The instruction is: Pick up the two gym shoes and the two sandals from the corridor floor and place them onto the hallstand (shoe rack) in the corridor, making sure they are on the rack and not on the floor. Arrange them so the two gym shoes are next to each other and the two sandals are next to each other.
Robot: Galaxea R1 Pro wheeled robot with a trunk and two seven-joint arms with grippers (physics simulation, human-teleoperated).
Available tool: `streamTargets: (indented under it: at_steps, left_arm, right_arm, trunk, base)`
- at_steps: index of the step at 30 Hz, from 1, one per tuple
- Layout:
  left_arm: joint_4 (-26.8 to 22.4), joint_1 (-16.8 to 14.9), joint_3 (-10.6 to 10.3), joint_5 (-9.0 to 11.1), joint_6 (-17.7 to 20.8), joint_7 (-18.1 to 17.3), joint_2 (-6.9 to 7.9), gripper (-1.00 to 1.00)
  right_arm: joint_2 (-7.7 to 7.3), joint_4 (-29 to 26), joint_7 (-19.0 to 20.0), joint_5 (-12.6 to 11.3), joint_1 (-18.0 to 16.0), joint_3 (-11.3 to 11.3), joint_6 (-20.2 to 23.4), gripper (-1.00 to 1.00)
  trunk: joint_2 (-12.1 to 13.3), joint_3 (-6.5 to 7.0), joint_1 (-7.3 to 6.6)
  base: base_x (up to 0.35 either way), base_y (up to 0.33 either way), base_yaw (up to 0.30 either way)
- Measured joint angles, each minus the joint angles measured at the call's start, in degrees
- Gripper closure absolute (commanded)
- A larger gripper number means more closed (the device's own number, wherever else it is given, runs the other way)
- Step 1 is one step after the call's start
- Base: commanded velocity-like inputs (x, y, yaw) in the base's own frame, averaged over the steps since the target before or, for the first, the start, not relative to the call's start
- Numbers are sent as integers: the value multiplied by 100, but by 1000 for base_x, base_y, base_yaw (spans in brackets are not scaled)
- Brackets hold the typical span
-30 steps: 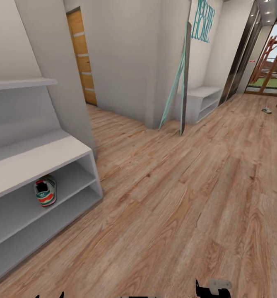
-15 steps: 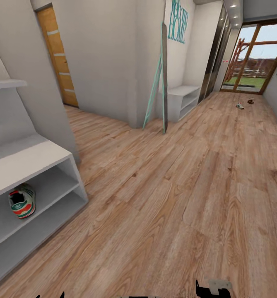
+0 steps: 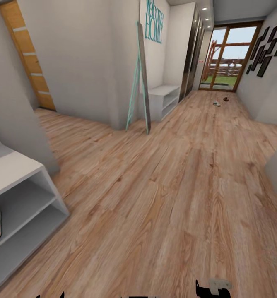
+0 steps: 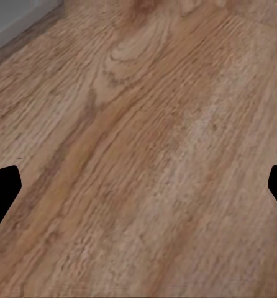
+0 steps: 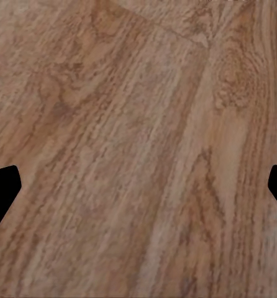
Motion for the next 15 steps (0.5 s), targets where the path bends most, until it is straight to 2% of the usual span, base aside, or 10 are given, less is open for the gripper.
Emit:
streamTargets:
  at_steps: [15]
  left_arm:
    - [0,2,2,7,0,8,0,-100]
  right_arm:
    - [6,0,0,0,-1,4,0,-100]
  trunk:
    - [0,0,0]
  base:
    - [331,0,-266]
